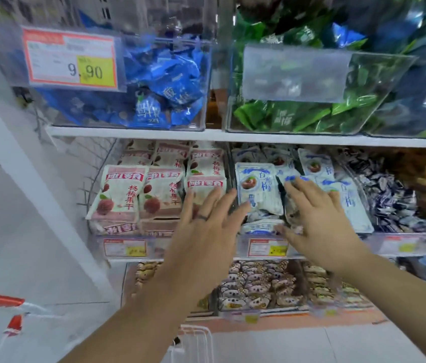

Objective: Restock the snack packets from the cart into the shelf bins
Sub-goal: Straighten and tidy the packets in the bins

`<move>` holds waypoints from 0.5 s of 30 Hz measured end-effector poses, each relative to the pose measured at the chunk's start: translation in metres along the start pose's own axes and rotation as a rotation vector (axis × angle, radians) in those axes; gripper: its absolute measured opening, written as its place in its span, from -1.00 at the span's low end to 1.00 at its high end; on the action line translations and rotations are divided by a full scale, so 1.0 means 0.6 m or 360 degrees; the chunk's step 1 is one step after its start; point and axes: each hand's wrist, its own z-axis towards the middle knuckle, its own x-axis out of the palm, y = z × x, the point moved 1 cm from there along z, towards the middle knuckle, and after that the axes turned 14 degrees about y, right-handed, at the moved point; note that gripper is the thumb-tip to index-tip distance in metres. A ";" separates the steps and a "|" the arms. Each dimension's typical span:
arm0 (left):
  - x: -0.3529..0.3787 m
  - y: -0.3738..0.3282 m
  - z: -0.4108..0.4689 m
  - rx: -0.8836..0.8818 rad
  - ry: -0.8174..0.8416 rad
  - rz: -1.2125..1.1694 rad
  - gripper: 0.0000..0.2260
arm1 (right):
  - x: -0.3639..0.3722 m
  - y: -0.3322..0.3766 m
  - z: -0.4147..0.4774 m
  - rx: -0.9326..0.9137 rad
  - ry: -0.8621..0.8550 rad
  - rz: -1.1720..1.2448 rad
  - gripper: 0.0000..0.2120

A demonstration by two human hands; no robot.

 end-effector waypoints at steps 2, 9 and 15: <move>-0.004 -0.027 0.058 0.0010 0.0128 0.0011 -0.31 | 0.004 -0.015 0.014 0.0006 0.0058 -0.0078 -0.13; 0.011 -0.039 0.160 -0.0155 0.0577 0.0124 -0.19 | 0.032 -0.044 0.031 -0.0271 -0.0133 -0.0249 -0.25; 0.027 -0.066 0.112 -0.0168 0.0442 0.0268 -0.28 | 0.053 -0.046 0.019 -0.0320 -0.0264 -0.0245 -0.17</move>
